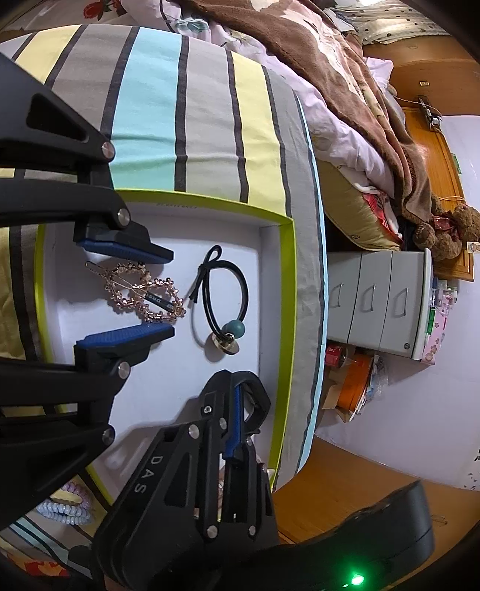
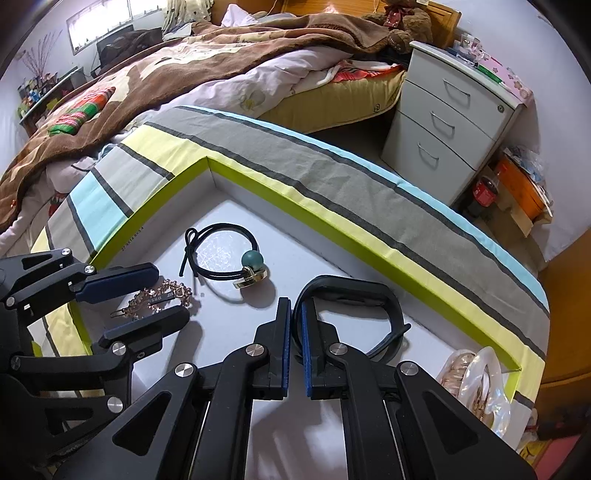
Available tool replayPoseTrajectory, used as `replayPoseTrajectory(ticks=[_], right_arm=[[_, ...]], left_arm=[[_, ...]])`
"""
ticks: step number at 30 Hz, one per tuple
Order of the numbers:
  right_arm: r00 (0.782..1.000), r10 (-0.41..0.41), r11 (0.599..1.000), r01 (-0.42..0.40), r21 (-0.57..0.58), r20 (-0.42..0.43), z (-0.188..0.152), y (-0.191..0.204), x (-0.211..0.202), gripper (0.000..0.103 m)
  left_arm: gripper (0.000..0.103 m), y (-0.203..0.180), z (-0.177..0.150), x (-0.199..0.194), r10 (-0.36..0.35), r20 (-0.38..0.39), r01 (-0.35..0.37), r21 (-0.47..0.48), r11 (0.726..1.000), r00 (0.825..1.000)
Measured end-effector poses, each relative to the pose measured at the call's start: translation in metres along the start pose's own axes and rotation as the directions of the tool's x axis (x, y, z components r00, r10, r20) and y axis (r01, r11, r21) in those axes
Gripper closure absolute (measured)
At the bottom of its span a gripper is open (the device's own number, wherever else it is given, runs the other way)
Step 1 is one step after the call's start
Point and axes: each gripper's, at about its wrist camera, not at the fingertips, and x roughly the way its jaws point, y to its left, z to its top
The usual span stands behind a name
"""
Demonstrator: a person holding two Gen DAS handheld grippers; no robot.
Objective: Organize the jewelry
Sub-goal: 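Open both grippers to drop the rhinestone clip and black band into the tray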
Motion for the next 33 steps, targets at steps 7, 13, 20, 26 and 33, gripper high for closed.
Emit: replayPoseTrajectory(ticks=[7, 13, 20, 26, 33], right_arm=[[1.000, -0.015, 1.000, 0.015, -0.008, 0.002, 0.000, 0.001, 0.001, 0.096], [0.999, -0.030, 1.000, 0.030, 0.004, 0.013, 0.002, 0.000, -0.003, 0.091], [0.999, -0.031, 0.999, 0.031, 0.013, 0.031, -0.001, 0.000, -0.015, 0.086], [0.997, -0.040, 0.999, 0.038, 0.030, 0.067, -0.008, 0.001, -0.035, 0.081], [0.990, -0.045, 0.997, 0.036, 0.069, 0.130, -0.028, 0.004, -0.068, 0.075]], left_arm=[[0.067, 0.000, 0.001, 0.000, -0.001, -0.007, 0.001, -0.008, 1.000, 1.000], [0.060, 0.002, 0.001, -0.001, -0.002, -0.008, 0.002, -0.015, 1.000, 1.000], [0.048, 0.001, 0.001, -0.006, 0.002, 0.004, -0.002, -0.014, 1.000, 1.000], [0.043, 0.000, -0.003, -0.020, 0.005, 0.015, -0.005, -0.021, 1.000, 1.000], [0.037, 0.003, -0.014, -0.050, 0.002, 0.063, -0.001, -0.030, 1.000, 0.998]])
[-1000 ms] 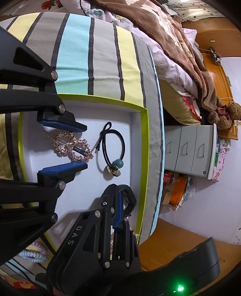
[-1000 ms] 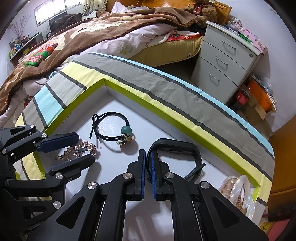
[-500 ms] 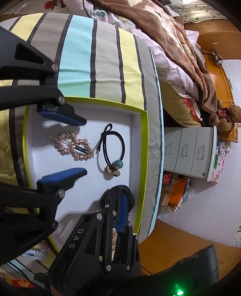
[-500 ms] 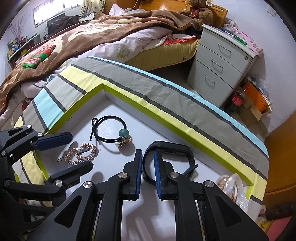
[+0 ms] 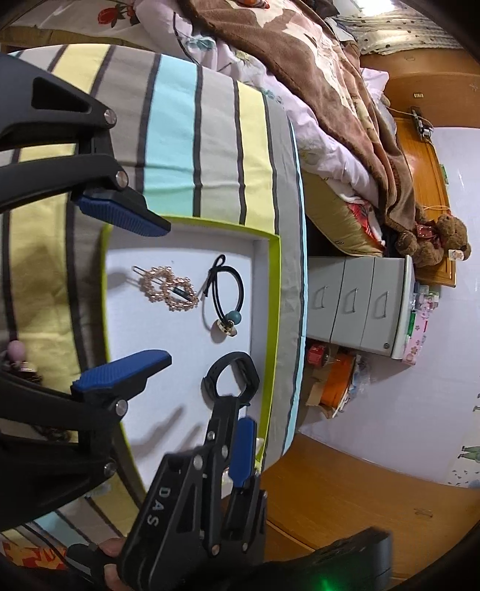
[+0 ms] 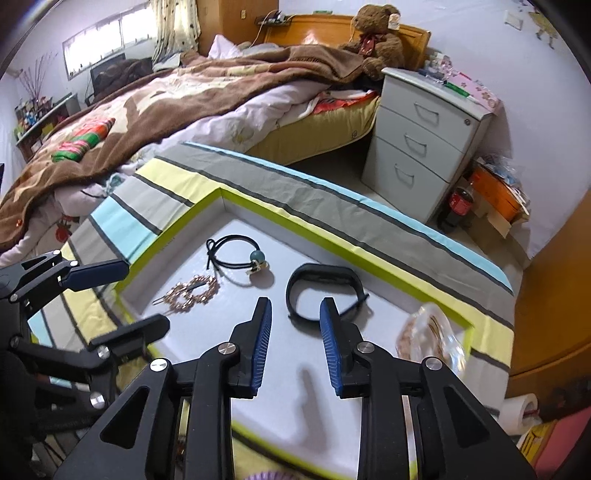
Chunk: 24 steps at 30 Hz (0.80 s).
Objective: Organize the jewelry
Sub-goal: 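Open both grippers to drop the rhinestone clip and black band into the tray, then grasp the light blue coil hair tie with the right gripper while the left gripper grasps the cartoon-bear hair tie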
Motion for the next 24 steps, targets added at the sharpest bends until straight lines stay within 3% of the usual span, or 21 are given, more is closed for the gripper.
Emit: replayPoseTrajectory(ticks=[12, 24], right_arm=[[0.994, -0.013, 0.994, 0.001, 0.110, 0.113, -0.059, 0.001, -0.064, 0.075], [0.989, -0.056, 0.972, 0.023, 0.235, 0.136, -0.133, -0.004, -0.081, 0.075]], left_arm=[[0.034, 0.004, -0.036, -0.046, -0.068, 0.069, 0.068, 0.003, 0.998, 0.995], [0.034, -0.014, -0.074, -0.036, -0.120, 0.003, 0.120, 0.083, 0.989, 0.993]])
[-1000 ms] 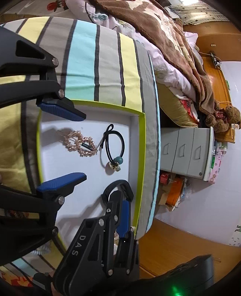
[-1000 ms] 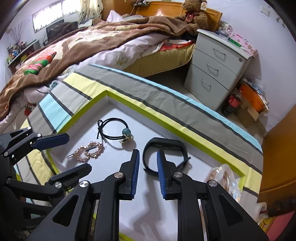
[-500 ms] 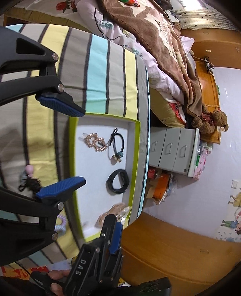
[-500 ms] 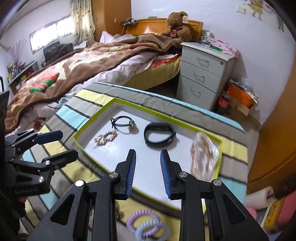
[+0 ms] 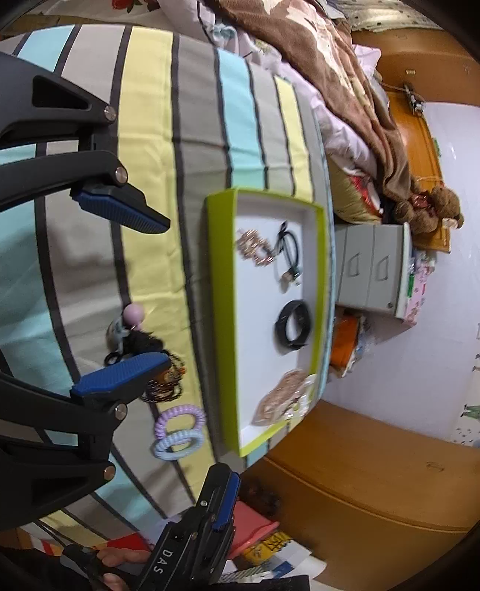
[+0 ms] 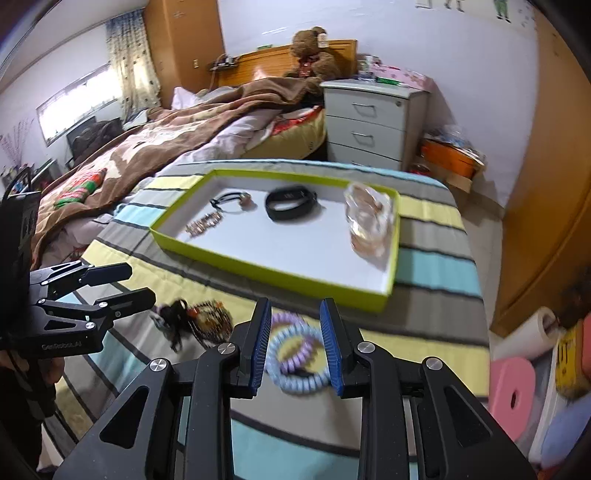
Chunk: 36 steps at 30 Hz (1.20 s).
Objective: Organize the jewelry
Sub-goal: 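Grasp the light blue coil hair tie with the right gripper while the left gripper grasps the cartoon-bear hair tie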
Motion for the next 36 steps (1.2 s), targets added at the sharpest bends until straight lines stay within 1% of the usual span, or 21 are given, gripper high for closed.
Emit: replayPoseTrajectory(ticks=[2, 5, 8, 11, 15, 17, 19, 20, 22, 26, 33, 34, 36], right_arm=[[1.000, -0.004, 0.999, 0.004, 0.033, -0.001, -0.009, -0.006, -0.002, 0.074], [1.000, -0.008, 0.998, 0.009, 0.062, -0.009, -0.018, -0.013, -0.002, 0.074], [0.999, -0.037, 0.997, 0.038, 0.072, -0.020, -0.024, -0.016, 0.000, 0.074], [0.999, -0.029, 0.996, 0.031, 0.081, -0.031, -0.028, -0.018, 0.001, 0.074], [0.998, -0.022, 0.997, 0.027, 0.078, -0.057, -0.031, -0.019, 0.008, 0.074], [0.997, -0.028, 0.996, 0.033, 0.080, -0.067, -0.031, -0.019, 0.011, 0.074], [0.996, -0.027, 0.996, 0.035, 0.088, -0.083, -0.031, -0.021, 0.016, 0.074], [0.996, -0.024, 0.996, 0.032, 0.089, -0.089, -0.031, -0.021, 0.018, 0.074], [0.995, -0.009, 0.996, 0.018, 0.091, -0.097, -0.031, -0.021, 0.021, 0.074], [0.993, -0.018, 0.996, 0.028, 0.082, -0.119, -0.032, -0.019, 0.029, 0.074], [0.993, -0.001, 0.995, 0.013, 0.101, -0.119, -0.031, -0.022, 0.031, 0.074], [0.993, -0.004, 0.995, 0.015, 0.097, -0.120, -0.031, -0.022, 0.031, 0.074], [0.993, -0.003, 0.995, 0.014, 0.095, -0.117, -0.031, -0.022, 0.031, 0.074]], left_arm=[[0.034, -0.006, -0.003, 0.005, 0.003, -0.018, -0.003, 0.013, 1.000, 1.000], [0.034, -0.014, -0.004, 0.005, -0.002, -0.009, 0.003, 0.045, 0.999, 1.000], [0.034, -0.019, -0.004, 0.009, -0.001, -0.018, 0.002, 0.061, 0.998, 1.000], [0.034, -0.024, -0.005, 0.007, 0.002, -0.004, -0.002, 0.077, 0.997, 1.000], [0.036, -0.025, -0.003, 0.012, 0.017, -0.015, -0.016, 0.079, 0.997, 1.000], [0.042, -0.026, -0.003, 0.013, 0.015, -0.015, -0.014, 0.082, 0.997, 1.000], [0.044, -0.027, -0.003, 0.015, 0.016, -0.019, -0.015, 0.086, 0.996, 1.000], [0.047, -0.027, -0.003, 0.015, 0.021, -0.022, -0.019, 0.089, 0.996, 1.000], [0.049, -0.030, -0.004, 0.017, 0.027, -0.026, -0.024, 0.102, 0.994, 0.999], [0.056, -0.033, -0.004, 0.021, 0.037, -0.038, -0.032, 0.118, 0.993, 0.999], [0.058, -0.038, -0.003, 0.024, 0.048, -0.041, -0.041, 0.144, 0.989, 0.998], [0.059, -0.039, -0.003, 0.025, 0.052, -0.043, -0.046, 0.147, 0.988, 0.998], [0.066, -0.040, -0.003, 0.025, 0.050, -0.045, -0.042, 0.157, 0.987, 0.998]])
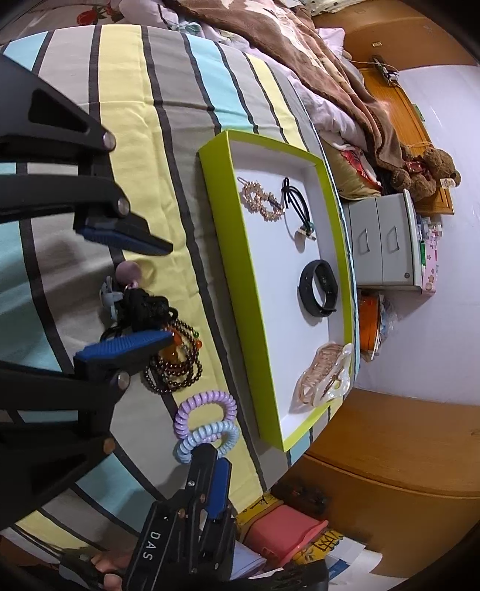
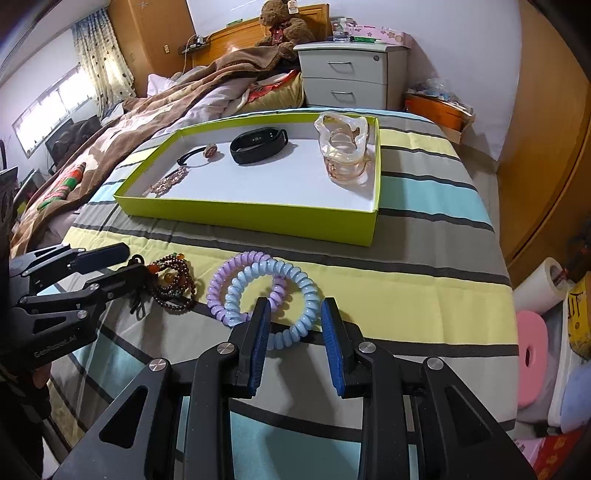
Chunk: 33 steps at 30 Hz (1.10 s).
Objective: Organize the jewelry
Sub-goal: 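Grasp the light blue coil hair tie with the right gripper while the left gripper grasps the cartoon-bear hair tie, then carry the blue coil and cartoon-bear hair tie over the green tray with both grippers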
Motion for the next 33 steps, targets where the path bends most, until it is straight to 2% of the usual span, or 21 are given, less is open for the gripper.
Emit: replayPoseTrajectory(ticks=[3, 5, 7, 11, 16, 24, 31, 33], right_arm=[[1.000, 0.003, 1.000, -0.003, 0.003, 0.005, -0.001, -0.001, 0.000, 0.074], [1.000, 0.002, 1.000, -0.002, 0.003, 0.007, -0.002, 0.000, -0.001, 0.080], [1.000, -0.003, 1.000, 0.003, 0.007, 0.011, -0.003, 0.000, -0.002, 0.088], [1.000, 0.005, 1.000, -0.006, 0.023, 0.022, -0.005, -0.004, -0.006, 0.092], [0.999, 0.013, 0.999, -0.015, 0.040, 0.041, -0.005, -0.008, -0.011, 0.093], [0.998, 0.008, 0.999, -0.012, 0.048, 0.070, -0.007, -0.014, -0.024, 0.096], [0.998, -0.015, 0.999, 0.013, 0.039, 0.054, -0.011, -0.016, -0.025, 0.096], [0.999, -0.011, 0.999, 0.008, 0.048, 0.054, -0.011, -0.019, -0.025, 0.095]], left_arm=[[0.078, -0.006, 0.001, -0.002, 0.005, 0.004, -0.005, 0.023, 1.000, 1.000], [0.084, -0.009, 0.001, -0.003, 0.011, 0.005, -0.012, 0.034, 0.999, 1.000], [0.084, -0.008, 0.001, -0.005, 0.016, 0.011, -0.016, 0.029, 0.999, 1.000], [0.085, 0.000, 0.001, -0.011, 0.011, 0.028, -0.011, -0.009, 1.000, 1.000], [0.085, 0.015, -0.002, -0.020, -0.023, 0.044, 0.027, -0.079, 0.997, 0.999], [0.085, 0.036, -0.011, -0.027, -0.011, 0.053, 0.019, -0.152, 0.988, 0.999], [0.083, 0.047, -0.024, -0.020, -0.003, 0.009, 0.005, -0.185, 0.983, 1.000], [0.078, 0.043, -0.027, -0.020, 0.004, 0.003, -0.003, -0.165, 0.986, 1.000]])
